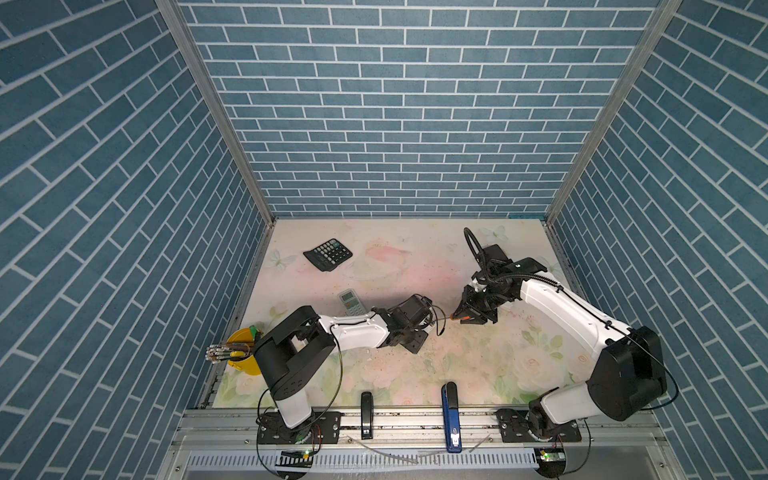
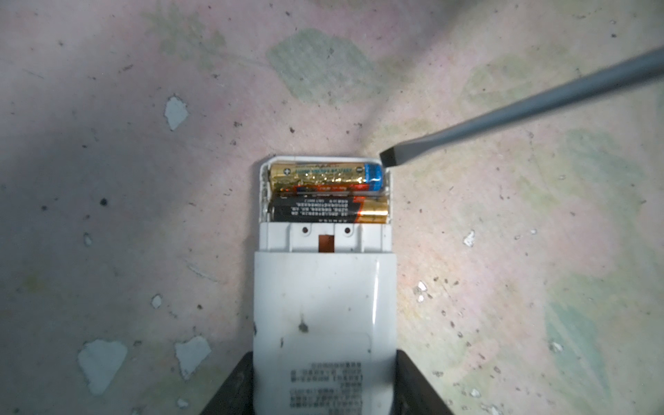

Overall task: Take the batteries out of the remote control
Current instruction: 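Place the screwdriver tip against the blue end of the upper battery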

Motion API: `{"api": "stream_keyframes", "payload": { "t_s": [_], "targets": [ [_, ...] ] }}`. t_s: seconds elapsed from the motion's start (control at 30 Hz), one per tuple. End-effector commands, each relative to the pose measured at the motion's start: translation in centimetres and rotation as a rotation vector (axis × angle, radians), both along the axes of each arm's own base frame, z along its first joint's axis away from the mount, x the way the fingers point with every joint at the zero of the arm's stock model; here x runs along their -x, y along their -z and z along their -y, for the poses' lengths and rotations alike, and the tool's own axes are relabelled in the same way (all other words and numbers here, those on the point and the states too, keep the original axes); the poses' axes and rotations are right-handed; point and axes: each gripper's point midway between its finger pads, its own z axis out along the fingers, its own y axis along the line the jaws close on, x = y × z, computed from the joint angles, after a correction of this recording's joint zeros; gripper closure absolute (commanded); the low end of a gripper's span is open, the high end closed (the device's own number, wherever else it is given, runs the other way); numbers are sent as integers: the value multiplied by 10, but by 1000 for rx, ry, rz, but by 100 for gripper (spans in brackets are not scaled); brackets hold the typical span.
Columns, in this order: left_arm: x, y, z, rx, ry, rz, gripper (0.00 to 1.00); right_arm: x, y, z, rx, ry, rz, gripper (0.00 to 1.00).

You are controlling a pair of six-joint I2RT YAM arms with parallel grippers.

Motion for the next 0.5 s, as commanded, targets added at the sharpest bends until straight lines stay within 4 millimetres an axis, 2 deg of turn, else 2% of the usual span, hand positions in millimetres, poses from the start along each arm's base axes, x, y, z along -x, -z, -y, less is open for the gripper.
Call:
{"api": "stream_keyframes", "payload": {
  "t_s": [0.0, 0.47],
  "targets": [
    [23, 24, -15, -59, 15, -103, 44, 8, 8, 2, 13, 0, -33, 100],
    [24, 24, -15, -57, 15, -103, 45, 11, 13, 3, 18, 1, -48, 100]
  ]
}}
